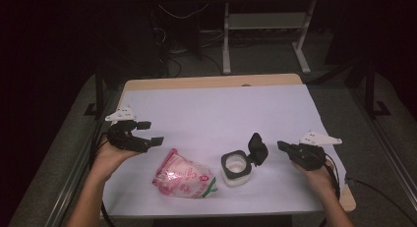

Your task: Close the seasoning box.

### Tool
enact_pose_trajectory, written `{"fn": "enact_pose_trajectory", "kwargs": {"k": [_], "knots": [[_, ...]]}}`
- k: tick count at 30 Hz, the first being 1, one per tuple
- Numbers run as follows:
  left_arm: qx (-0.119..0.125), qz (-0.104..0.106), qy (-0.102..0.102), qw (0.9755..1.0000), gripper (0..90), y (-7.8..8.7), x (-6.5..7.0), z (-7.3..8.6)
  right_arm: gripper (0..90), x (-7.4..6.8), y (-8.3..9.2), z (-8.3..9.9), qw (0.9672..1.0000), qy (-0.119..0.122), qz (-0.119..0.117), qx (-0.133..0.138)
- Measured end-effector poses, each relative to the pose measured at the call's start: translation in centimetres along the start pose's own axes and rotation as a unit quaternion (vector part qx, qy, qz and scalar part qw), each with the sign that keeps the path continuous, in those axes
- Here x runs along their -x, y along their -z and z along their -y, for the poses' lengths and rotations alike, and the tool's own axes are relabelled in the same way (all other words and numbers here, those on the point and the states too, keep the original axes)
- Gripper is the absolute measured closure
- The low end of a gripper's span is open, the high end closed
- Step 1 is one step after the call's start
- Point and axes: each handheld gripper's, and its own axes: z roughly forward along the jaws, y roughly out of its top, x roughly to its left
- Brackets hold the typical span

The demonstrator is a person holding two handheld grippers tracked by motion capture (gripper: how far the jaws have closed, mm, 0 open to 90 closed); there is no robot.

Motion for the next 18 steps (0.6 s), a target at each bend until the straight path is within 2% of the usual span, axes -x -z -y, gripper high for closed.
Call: {"fn": "enact_pose_trajectory", "kwargs": {"k": [2,5,7,8,10,14,16,18], "knots": [[-0.005,-0.018,0.0,0.9998,15.9,-0.4,-0.3,0.6,89.9,0.0,-0.1,0.1,1.0,0.002,-0.001,-0.004],[-0.007,-0.027,0.009,0.9996,15.5,-0.9,-0.8,1.6,89.9,0.0,-0.2,0.2,1.0,0.002,-0.004,-0.008],[-0.017,-0.03,0.009,0.9994,15.4,-1.2,-1.0,2.1,89.9,0.1,-0.2,0.2,0.9999,0.002,-0.006,-0.01],[-0.013,-0.033,0.008,0.9993,15.0,-1.3,-1.1,2.3,89.9,0.1,-0.1,0.3,0.9999,0.001,-0.007,-0.008],[-0.009,-0.033,0.02,0.9992,15.1,-1.3,-1.3,2.9,89.9,0.1,0.1,0.2,0.9999,0.002,-0.008,-0.008],[-0.014,-0.05,0.023,0.9984,15.0,-1.6,-1.7,4.3,89.9,-0.1,0.7,-0.1,0.9999,0.001,-0.014,-0.005],[-0.036,-0.055,0.02,0.9976,15.0,-1.7,-2.0,4.8,89.9,-0.2,1.1,-0.3,0.9997,-0.001,-0.023,-0.003],[-0.03,-0.064,0.017,0.9973,14.1,-1.8,-1.9,5.2,89.9,-0.4,1.4,-0.6,0.9996,-0.004,-0.028,0.004]]}}
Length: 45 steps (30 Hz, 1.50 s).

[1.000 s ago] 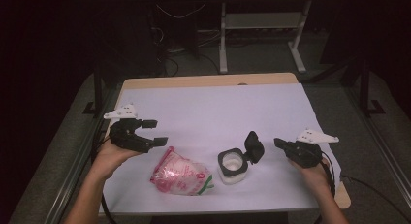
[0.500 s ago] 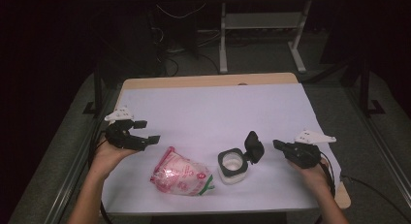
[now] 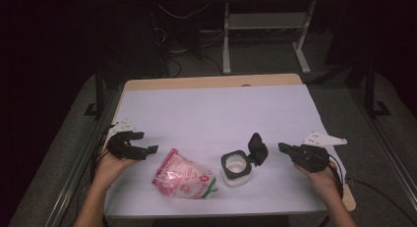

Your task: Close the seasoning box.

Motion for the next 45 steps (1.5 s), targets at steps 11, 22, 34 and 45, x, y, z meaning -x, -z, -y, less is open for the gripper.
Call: {"fn": "enact_pose_trajectory", "kwargs": {"k": [11,22,34,45], "knots": [[-0.019,-0.017,0.002,0.9997,13.7,-0.6,-0.4,0.7,89.8,-2.7,0.6,-2.2,0.997,0.007,-0.07,0.033],[-0.015,-0.015,0.007,0.9998,13.7,-0.6,-0.4,0.7,89.9,-5.4,0.0,-3.7,0.9923,0.03,-0.108,0.051],[-0.011,-0.013,0.008,0.9998,13.8,-0.7,-0.4,0.7,89.8,-7.3,-1.2,-4.1,0.9881,0.048,-0.141,0.04],[-0.014,-0.012,0.007,0.9998,13.8,-0.7,-0.3,0.6,89.4,-5.8,-0.5,-3.8,0.9928,0.036,-0.105,0.045]]}}
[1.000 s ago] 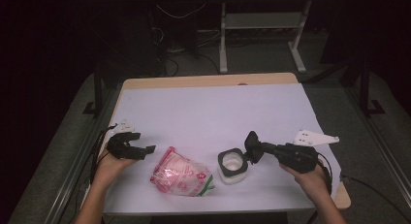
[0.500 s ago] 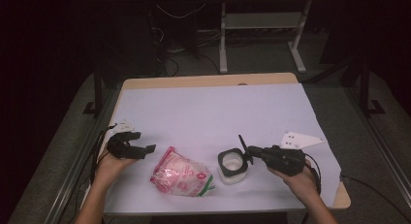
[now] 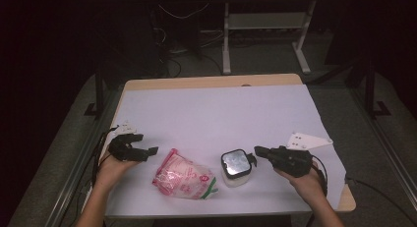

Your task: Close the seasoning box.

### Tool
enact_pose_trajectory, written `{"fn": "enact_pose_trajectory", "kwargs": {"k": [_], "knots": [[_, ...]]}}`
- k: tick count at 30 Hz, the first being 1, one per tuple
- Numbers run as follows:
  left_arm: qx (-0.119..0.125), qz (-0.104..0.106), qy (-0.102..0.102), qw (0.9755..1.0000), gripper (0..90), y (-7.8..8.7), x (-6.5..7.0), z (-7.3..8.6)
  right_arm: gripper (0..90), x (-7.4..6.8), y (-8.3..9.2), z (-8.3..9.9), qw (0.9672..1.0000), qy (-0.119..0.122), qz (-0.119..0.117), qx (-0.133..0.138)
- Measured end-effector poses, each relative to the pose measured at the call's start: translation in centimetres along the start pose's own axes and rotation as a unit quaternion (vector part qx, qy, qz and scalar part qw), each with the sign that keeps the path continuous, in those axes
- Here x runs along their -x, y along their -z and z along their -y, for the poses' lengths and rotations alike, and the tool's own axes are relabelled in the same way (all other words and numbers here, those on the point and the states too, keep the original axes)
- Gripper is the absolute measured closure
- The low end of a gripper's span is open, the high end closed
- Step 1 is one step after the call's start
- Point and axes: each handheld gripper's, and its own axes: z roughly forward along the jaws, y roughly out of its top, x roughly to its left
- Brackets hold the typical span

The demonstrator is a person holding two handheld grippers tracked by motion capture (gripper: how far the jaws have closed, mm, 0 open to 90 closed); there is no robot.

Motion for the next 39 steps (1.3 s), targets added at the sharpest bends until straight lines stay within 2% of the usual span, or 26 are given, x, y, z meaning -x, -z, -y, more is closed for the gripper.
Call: {"fn": "enact_pose_trajectory", "kwargs": {"k": [4,5,7,8,11,16,20,21,22,25,28,30,31,33,37,39], "knots": [[-0.001,0.001,0.001,1.0,13.8,0.0,0.0,0.0,82.0,1.3,0.4,0.6,0.9994,-0.015,0.03,-0.003],[0.0,0.001,0.001,1.0,13.8,0.0,0.0,0.0,77.0,1.5,0.5,0.8,0.9989,-0.017,0.045,-0.003],[0.001,0.003,0.001,1.0,13.8,0.0,0.0,0.0,71.7,2.1,0.7,1.1,0.9981,-0.024,0.057,-0.003],[0.002,0.005,0.006,1.0,13.8,0.0,0.0,0.0,65.9,2.5,0.8,1.4,0.9968,-0.027,0.075,-0.005],[0.01,0.008,0.014,0.9998,13.8,0.1,0.1,0.0,56.7,3.3,0.9,2.0,0.9947,-0.04,0.094,-0.011],[0.005,0.01,0.007,0.9999,13.7,0.1,0.2,0.0,44.5,4.7,1.0,3.4,0.99,-0.054,0.127,-0.031],[0.005,0.009,0.006,0.9999,13.7,0.3,0.7,0.1,32.1,5.9,1.3,4.4,0.9854,-0.071,0.151,-0.036],[0.013,0.006,-0.001,0.9999,13.7,0.4,0.8,0.3,29.6,6.2,1.3,4.7,0.9842,-0.077,0.154,-0.04],[0.025,0.007,0.006,0.9996,13.8,0.5,1.0,0.6,26.4,6.5,1.3,5.0,0.9825,-0.083,0.161,-0.046],[0.014,0.008,0.003,0.9999,13.7,0.7,1.3,1.2,19.1,7.1,1.3,5.8,0.9791,-0.086,0.178,-0.049],[0.02,0.01,0.007,0.9997,13.7,1.0,1.6,1.7,16.0,7.5,1.2,6.4,0.9752,-0.085,0.199,-0.047],[0.023,0.01,0.009,0.9996,13.8,1.0,1.6,1.8,15.2,7.8,1.1,6.8,0.9746,-0.093,0.196,-0.054],[0.024,0.01,0.005,0.9996,13.8,1.0,1.5,1.7,14.9,7.9,1.0,7.0,0.974,-0.089,0.2,-0.056],[0.025,0.012,0.008,0.9996,13.8,0.9,1.7,1.7,14.8,8.0,1.1,7.0,0.9743,-0.09,0.199,-0.056],[0.025,0.012,0.0,0.9996,13.8,0.8,1.6,1.7,14.5,8.0,1.1,7.0,0.9746,-0.088,0.199,-0.053],[0.03,0.012,0.006,0.9995,13.8,0.9,1.7,1.6,14.5,8.0,1.2,7.0,0.9747,-0.089,0.199,-0.051]]}}
